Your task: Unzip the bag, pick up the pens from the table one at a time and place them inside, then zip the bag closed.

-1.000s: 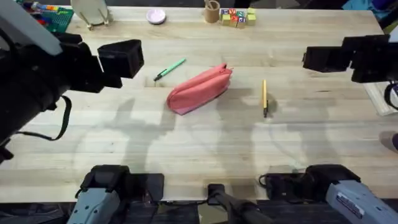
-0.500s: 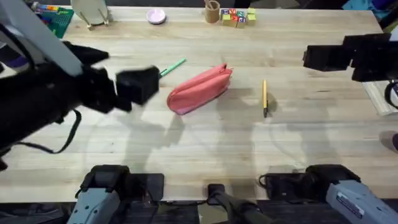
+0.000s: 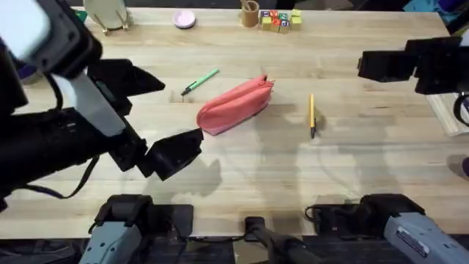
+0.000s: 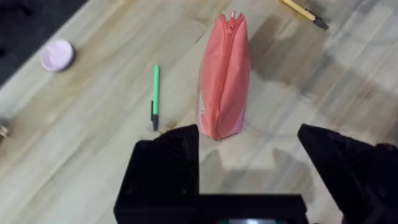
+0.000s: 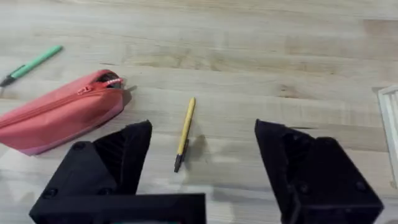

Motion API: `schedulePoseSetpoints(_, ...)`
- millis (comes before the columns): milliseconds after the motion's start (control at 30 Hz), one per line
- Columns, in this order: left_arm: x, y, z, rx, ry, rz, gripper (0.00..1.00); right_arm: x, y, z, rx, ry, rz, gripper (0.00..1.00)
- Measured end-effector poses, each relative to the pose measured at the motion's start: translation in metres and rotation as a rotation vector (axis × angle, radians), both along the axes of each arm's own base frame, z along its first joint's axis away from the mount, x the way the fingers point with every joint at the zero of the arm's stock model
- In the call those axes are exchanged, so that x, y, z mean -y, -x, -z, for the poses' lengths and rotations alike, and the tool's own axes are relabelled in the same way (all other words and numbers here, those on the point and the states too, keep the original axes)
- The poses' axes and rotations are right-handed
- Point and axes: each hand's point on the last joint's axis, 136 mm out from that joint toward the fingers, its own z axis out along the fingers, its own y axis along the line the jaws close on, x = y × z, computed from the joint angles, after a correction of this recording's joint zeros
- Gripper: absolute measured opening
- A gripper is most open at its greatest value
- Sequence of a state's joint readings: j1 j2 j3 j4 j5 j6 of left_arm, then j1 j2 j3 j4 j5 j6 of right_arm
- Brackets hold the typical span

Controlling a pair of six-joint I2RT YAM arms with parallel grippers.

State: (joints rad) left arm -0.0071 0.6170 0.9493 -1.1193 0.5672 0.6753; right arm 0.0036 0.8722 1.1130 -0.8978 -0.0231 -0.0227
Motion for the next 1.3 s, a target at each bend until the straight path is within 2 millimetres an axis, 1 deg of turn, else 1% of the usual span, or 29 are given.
schedulePoseSetpoints(200,0.0,0.0,-0.001,0.034,-0.032,0.037,0.993,0.0,0.0,0.0,0.0,0.0,0.0,0.996)
schedulePoseSetpoints(733,-0.006,-0.004,0.004,0.033,-0.076,0.019,0.993,0.0,0.0,0.0,0.0,0.0,0.0,0.996)
schedulePoseSetpoints(933,-0.006,-0.014,0.016,-0.04,-0.08,0.021,0.994,0.0,0.0,0.0,0.0,0.0,0.0,0.996)
schedulePoseSetpoints(1133,-0.006,-0.034,0.034,-0.127,-0.08,0.025,0.994,0.0,0.0,0.0,0.001,0.0,0.0,0.996)
schedulePoseSetpoints(1300,-0.006,-0.049,0.052,-0.208,-0.086,0.036,0.993,0.0,0.0,0.0,0.001,0.0,0.0,0.996)
